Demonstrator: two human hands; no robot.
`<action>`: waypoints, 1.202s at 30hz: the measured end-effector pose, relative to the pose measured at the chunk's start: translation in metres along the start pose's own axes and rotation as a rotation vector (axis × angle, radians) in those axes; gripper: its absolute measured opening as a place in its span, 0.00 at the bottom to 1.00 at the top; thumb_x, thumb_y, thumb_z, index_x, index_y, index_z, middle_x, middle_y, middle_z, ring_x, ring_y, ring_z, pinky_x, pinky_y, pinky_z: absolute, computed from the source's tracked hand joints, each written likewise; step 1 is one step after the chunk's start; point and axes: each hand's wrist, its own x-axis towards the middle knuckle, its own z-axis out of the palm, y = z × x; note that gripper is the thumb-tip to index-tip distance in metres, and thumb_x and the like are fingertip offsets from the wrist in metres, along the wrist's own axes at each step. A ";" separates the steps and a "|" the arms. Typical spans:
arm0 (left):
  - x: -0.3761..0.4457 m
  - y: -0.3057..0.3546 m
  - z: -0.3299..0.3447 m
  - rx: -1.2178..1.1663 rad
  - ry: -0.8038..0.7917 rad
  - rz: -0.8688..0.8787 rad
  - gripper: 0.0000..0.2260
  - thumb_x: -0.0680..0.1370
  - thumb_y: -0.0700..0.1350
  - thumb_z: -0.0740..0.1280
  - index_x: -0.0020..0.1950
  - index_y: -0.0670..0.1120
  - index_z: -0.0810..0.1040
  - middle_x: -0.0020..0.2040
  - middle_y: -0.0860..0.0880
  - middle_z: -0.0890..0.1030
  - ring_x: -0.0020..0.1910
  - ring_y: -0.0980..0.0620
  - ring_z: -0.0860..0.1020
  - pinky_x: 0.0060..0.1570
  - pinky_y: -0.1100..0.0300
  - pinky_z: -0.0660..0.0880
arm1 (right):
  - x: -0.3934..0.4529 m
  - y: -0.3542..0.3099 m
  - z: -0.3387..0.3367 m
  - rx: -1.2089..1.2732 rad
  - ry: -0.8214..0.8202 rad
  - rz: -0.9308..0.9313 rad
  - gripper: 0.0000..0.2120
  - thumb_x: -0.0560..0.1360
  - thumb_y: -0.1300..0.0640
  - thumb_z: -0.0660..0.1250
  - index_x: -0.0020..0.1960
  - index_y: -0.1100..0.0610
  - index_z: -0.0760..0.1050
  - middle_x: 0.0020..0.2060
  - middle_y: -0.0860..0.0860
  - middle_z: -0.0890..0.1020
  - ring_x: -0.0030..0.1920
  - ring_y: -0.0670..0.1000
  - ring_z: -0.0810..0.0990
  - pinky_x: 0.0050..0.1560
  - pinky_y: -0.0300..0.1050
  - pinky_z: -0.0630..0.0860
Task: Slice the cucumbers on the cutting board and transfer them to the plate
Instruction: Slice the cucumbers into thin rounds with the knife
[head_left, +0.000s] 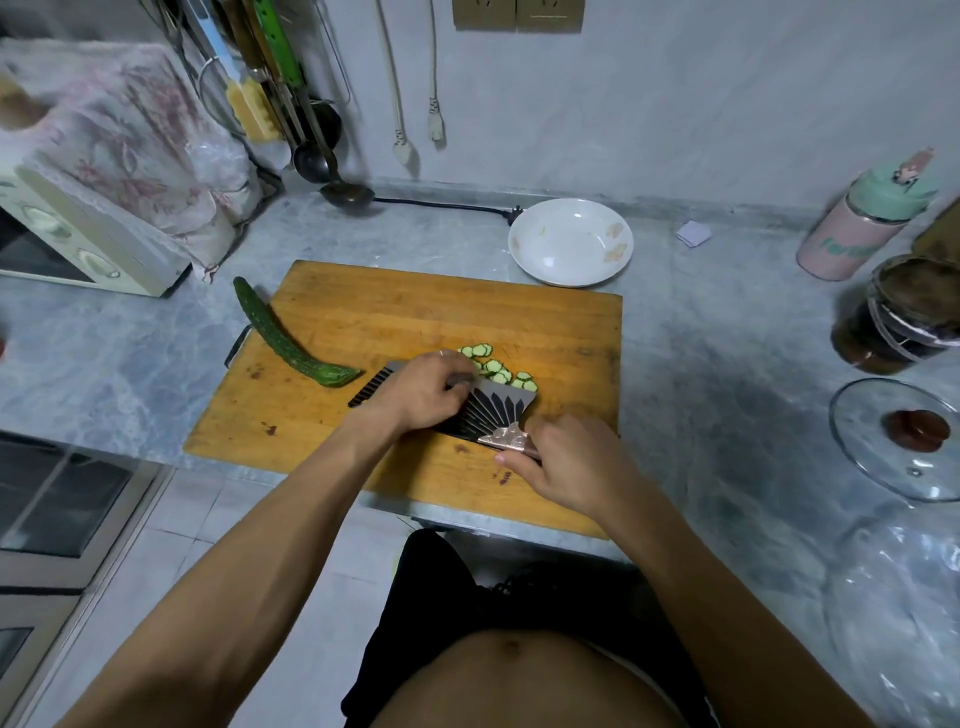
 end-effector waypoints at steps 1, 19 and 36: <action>0.003 0.001 0.000 0.008 0.002 -0.007 0.14 0.79 0.41 0.63 0.64 0.45 0.78 0.65 0.46 0.77 0.64 0.47 0.73 0.66 0.54 0.69 | -0.001 0.001 0.000 0.004 0.001 0.010 0.22 0.80 0.36 0.54 0.42 0.54 0.68 0.35 0.48 0.75 0.34 0.50 0.75 0.33 0.45 0.67; -0.070 -0.043 0.054 -0.070 0.464 -0.203 0.10 0.75 0.47 0.69 0.55 0.48 0.83 0.54 0.49 0.81 0.51 0.47 0.79 0.46 0.54 0.78 | 0.006 -0.018 0.011 0.976 -0.031 0.478 0.35 0.80 0.35 0.53 0.42 0.67 0.75 0.28 0.54 0.74 0.25 0.51 0.72 0.32 0.47 0.68; -0.074 -0.047 0.077 0.093 0.515 -0.183 0.17 0.73 0.39 0.70 0.61 0.48 0.80 0.52 0.45 0.76 0.52 0.44 0.74 0.43 0.56 0.74 | 0.006 -0.040 0.002 0.685 -0.147 0.298 0.29 0.82 0.37 0.52 0.33 0.58 0.66 0.27 0.52 0.68 0.28 0.51 0.68 0.32 0.47 0.63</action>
